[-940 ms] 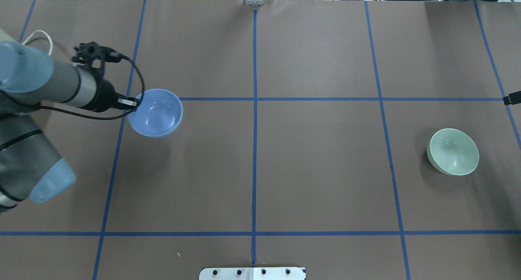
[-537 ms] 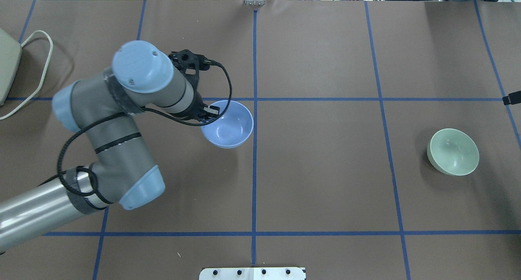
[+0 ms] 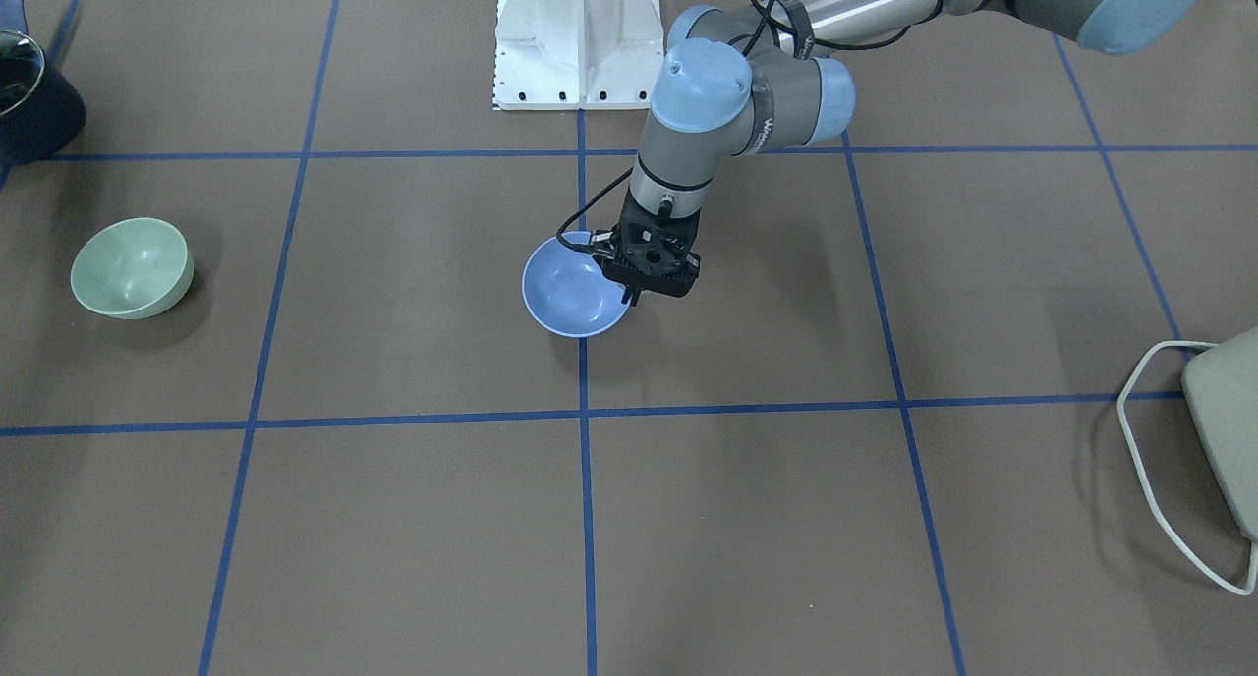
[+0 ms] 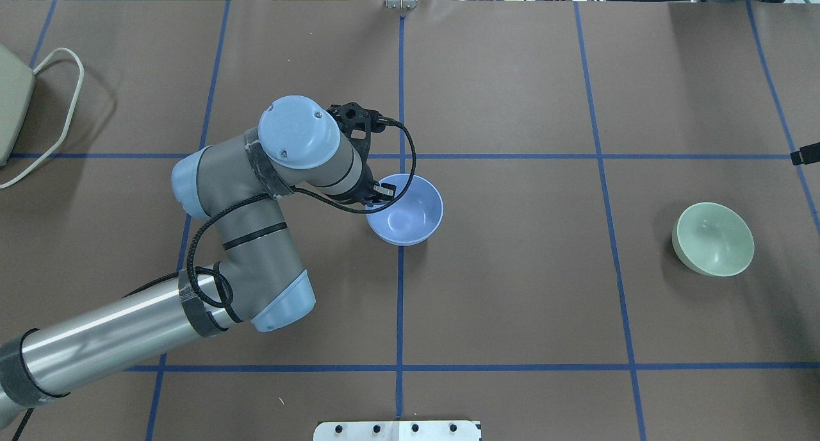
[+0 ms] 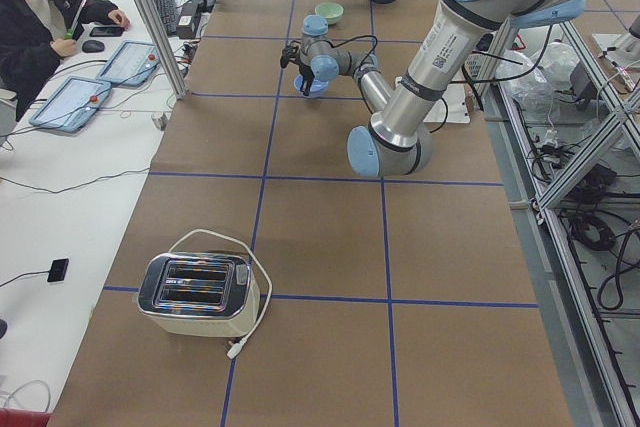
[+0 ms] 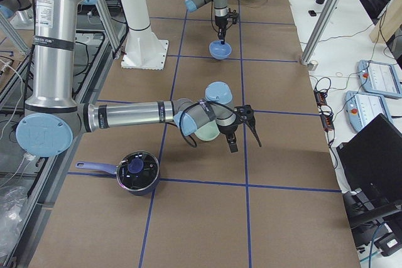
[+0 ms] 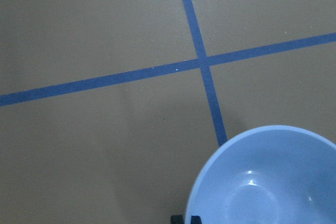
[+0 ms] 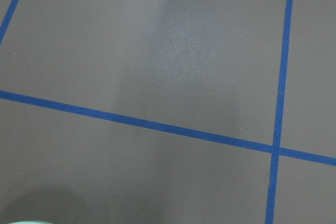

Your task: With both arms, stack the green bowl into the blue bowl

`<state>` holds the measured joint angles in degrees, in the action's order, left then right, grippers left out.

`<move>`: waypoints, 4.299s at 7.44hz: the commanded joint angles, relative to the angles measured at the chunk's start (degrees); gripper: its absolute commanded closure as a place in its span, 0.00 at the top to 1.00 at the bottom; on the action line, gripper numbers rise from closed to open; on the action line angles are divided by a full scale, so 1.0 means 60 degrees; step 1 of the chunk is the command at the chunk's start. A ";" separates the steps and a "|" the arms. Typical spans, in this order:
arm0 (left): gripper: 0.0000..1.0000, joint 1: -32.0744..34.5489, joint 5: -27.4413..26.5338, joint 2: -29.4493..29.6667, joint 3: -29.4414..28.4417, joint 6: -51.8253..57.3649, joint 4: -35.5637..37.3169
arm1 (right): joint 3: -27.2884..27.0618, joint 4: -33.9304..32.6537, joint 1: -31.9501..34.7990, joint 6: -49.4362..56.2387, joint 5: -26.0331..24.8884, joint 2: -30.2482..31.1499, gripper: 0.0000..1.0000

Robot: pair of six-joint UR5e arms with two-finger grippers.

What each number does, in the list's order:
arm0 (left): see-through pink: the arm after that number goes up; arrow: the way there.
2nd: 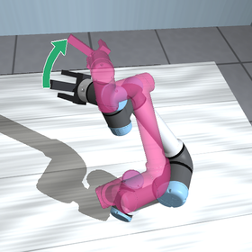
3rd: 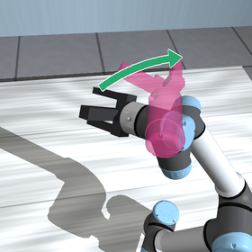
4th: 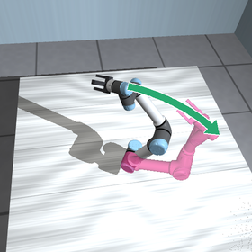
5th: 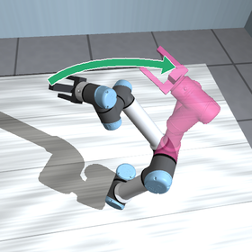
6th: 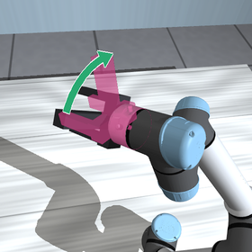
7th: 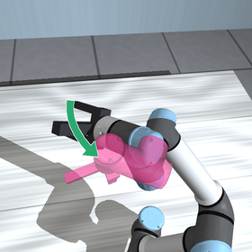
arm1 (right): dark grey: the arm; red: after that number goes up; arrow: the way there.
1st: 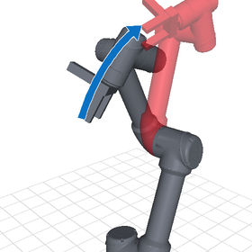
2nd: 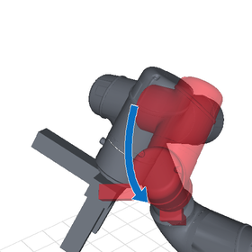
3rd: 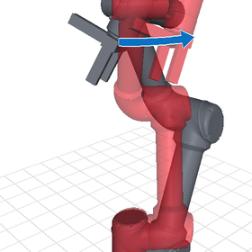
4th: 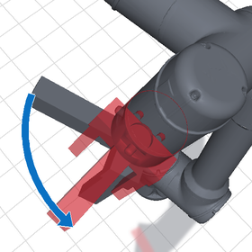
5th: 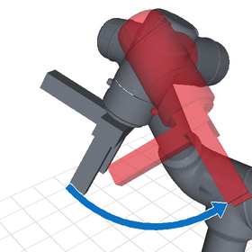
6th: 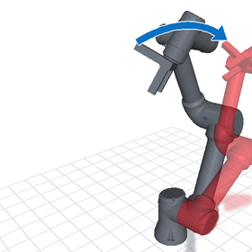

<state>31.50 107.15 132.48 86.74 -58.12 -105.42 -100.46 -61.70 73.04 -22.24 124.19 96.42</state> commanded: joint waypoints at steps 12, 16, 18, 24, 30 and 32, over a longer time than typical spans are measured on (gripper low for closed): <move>0.99 0.5006 0.2731 -0.3060 0.4060 0.8141 0.4765 | -0.0058 0.0000 -0.0161 -0.0745 0.0219 -0.0015 1.00; 0.99 0.9595 0.4422 -0.5317 0.2409 1.4480 0.4842 | -0.0525 0.0000 -0.0921 -0.1800 0.0103 -0.0059 1.00; 0.99 1.0261 0.4335 -0.5643 0.1412 1.5165 0.4884 | -0.0789 -0.0015 -0.1214 -0.1933 0.0059 -0.0045 1.00; 0.99 1.1039 0.4349 -0.6553 0.0749 1.5048 0.4430 | -0.0499 0.0667 -0.2738 -0.1831 -0.0528 0.0713 0.88; 0.99 1.1025 0.4378 -0.6888 0.0676 1.5048 0.3759 | 0.0323 0.1875 -0.2841 -0.1919 -0.0396 0.0790 0.00; 0.99 1.1025 0.4378 -0.6948 0.0632 1.4859 0.3727 | 0.0280 0.1875 -0.2842 -0.1919 -0.0396 0.0776 0.00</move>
<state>97.66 133.42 91.03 90.72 31.80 -82.80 -98.61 -50.46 56.05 -33.75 121.81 101.15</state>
